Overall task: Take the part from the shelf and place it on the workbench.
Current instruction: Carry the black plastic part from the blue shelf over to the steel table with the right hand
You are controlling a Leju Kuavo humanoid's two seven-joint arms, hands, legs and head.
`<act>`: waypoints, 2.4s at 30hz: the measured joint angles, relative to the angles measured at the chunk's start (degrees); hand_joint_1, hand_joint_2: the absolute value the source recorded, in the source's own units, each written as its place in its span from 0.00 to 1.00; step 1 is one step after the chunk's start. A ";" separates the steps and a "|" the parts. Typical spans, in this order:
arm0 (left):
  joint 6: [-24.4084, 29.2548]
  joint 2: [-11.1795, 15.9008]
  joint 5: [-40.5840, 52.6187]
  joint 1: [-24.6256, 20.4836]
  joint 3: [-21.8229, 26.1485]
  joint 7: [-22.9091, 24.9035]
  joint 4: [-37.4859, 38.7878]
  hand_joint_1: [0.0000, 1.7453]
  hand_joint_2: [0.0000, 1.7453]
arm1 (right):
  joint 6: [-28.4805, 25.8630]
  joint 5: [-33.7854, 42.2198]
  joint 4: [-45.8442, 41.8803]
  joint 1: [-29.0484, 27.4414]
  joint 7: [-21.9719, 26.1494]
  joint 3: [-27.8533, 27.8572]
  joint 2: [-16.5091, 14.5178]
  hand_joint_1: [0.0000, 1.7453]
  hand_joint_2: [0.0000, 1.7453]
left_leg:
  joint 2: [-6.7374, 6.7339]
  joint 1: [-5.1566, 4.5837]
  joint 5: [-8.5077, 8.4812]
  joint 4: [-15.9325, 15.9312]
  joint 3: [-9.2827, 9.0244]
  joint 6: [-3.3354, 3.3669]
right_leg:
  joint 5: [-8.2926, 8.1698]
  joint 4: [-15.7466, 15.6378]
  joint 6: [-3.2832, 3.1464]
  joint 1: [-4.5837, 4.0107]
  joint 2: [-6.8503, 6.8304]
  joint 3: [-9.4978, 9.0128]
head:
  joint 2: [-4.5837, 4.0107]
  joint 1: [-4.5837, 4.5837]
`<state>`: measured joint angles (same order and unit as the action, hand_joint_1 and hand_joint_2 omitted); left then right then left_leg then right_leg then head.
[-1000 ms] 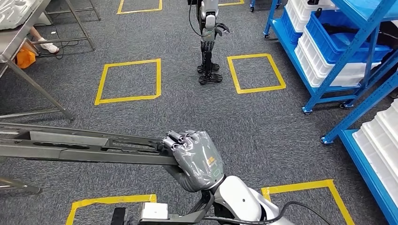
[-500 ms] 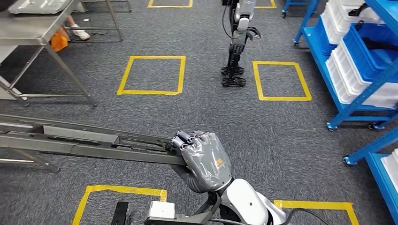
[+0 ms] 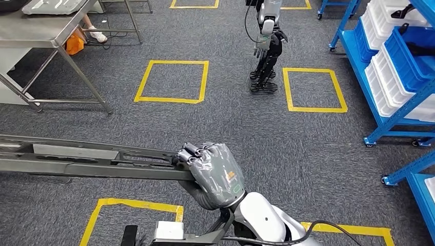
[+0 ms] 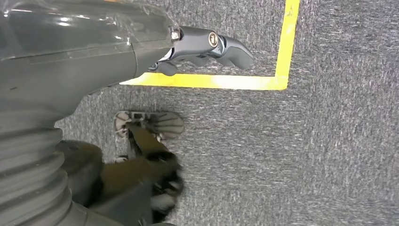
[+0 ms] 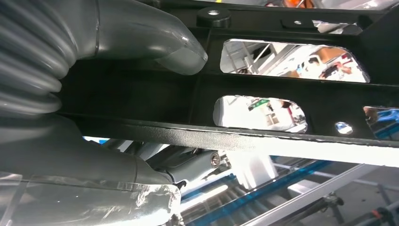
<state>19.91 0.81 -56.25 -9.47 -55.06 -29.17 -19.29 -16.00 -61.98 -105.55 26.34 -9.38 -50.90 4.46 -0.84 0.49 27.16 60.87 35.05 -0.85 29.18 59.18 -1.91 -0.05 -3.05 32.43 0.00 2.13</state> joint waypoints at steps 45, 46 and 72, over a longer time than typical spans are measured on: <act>0.68 0.09 1.04 0.11 0.94 0.93 -0.02 0.00 1.00 | 0.46 0.16 0.03 -1.03 0.72 0.00 -0.14 1.00 1.00 | 3.86 -0.02 -0.09 -2.25 -1.18 1.86 | 0.29 5.35 1.84 0.64 4.30 3.63 | 0.00 -2.83; 0.69 0.09 1.04 0.09 0.97 0.93 -0.03 0.00 1.00 | 0.46 0.16 0.03 -1.02 0.78 0.01 -0.15 1.00 1.00 | 4.28 -0.01 0.07 -1.88 -0.93 1.58 | -0.64 2.81 1.77 0.70 5.04 2.65 | 0.00 -2.92; 0.53 0.42 2.42 -0.52 1.05 1.93 -0.16 0.00 1.00 | 0.98 -0.75 0.00 -0.10 0.05 0.00 -0.05 1.00 1.00 | 2.09 -0.21 -0.60 -3.09 -1.48 2.33 | 6.62 15.96 2.05 0.60 2.80 7.82 | 0.00 -2.14</act>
<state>20.44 1.22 -53.83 -9.99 -54.01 -27.24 -19.45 -15.02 -62.72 -105.55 26.23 -9.33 -50.90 4.40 1.25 0.28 26.55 57.78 33.57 1.48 35.81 75.14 0.13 0.55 -0.25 40.25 0.00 -0.02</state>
